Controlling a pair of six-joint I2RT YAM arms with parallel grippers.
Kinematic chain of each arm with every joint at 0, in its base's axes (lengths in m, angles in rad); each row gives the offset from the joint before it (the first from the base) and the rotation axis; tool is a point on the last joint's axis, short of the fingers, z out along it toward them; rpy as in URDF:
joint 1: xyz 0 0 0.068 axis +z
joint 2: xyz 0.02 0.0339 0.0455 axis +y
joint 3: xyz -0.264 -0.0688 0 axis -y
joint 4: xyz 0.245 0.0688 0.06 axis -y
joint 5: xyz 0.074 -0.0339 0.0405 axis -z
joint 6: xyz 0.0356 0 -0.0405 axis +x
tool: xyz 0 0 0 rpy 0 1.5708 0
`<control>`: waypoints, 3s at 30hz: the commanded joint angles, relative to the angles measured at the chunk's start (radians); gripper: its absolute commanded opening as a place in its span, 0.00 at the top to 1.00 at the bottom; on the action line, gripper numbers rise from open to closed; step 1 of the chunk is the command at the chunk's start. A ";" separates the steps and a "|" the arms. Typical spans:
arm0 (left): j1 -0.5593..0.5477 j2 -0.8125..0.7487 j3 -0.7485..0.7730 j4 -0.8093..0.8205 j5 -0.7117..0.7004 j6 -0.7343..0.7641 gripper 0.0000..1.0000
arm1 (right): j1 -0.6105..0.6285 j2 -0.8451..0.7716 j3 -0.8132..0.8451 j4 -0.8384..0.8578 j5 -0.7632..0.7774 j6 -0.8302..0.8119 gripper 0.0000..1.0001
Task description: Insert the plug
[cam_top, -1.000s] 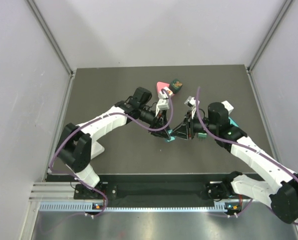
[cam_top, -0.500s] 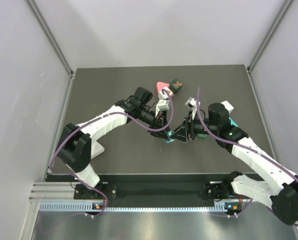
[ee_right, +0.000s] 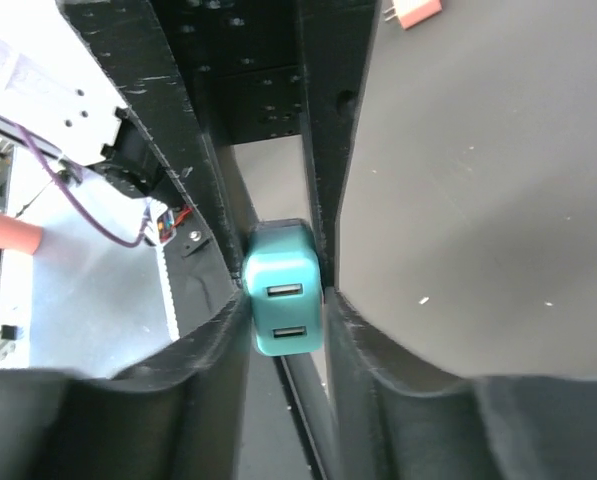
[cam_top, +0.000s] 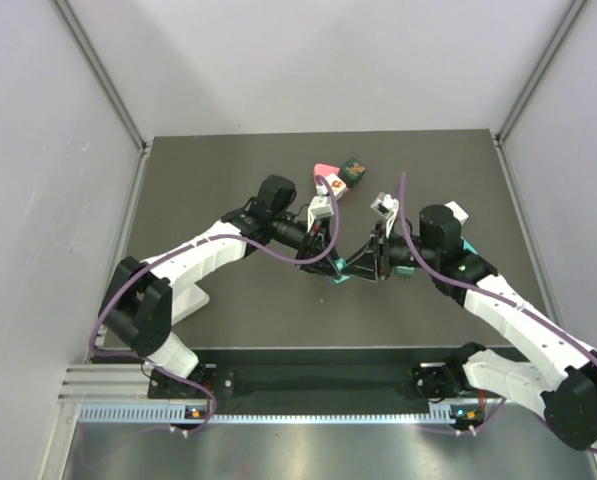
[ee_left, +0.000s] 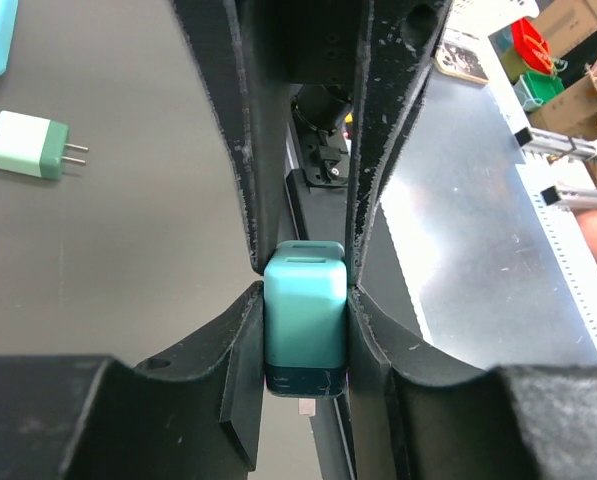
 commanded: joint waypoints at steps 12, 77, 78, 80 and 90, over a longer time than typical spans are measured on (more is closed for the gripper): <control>-0.014 -0.050 0.013 0.042 -0.149 0.010 0.19 | 0.001 0.035 0.046 -0.010 0.046 -0.015 1.00; -0.106 -0.490 -0.192 0.011 -1.216 -0.292 0.11 | -0.826 0.609 0.663 -0.913 0.476 -1.053 1.00; -0.106 -0.486 -0.194 0.013 -1.223 -0.291 0.11 | -0.826 0.612 0.663 -0.905 0.477 -1.062 1.00; -0.109 -0.471 -0.197 0.018 -1.230 -0.289 0.11 | -0.832 0.601 0.649 -0.897 0.494 -1.084 1.00; -0.115 -0.389 -0.157 0.008 -1.212 -0.274 0.13 | -0.858 0.664 0.703 -0.890 0.373 -1.128 1.00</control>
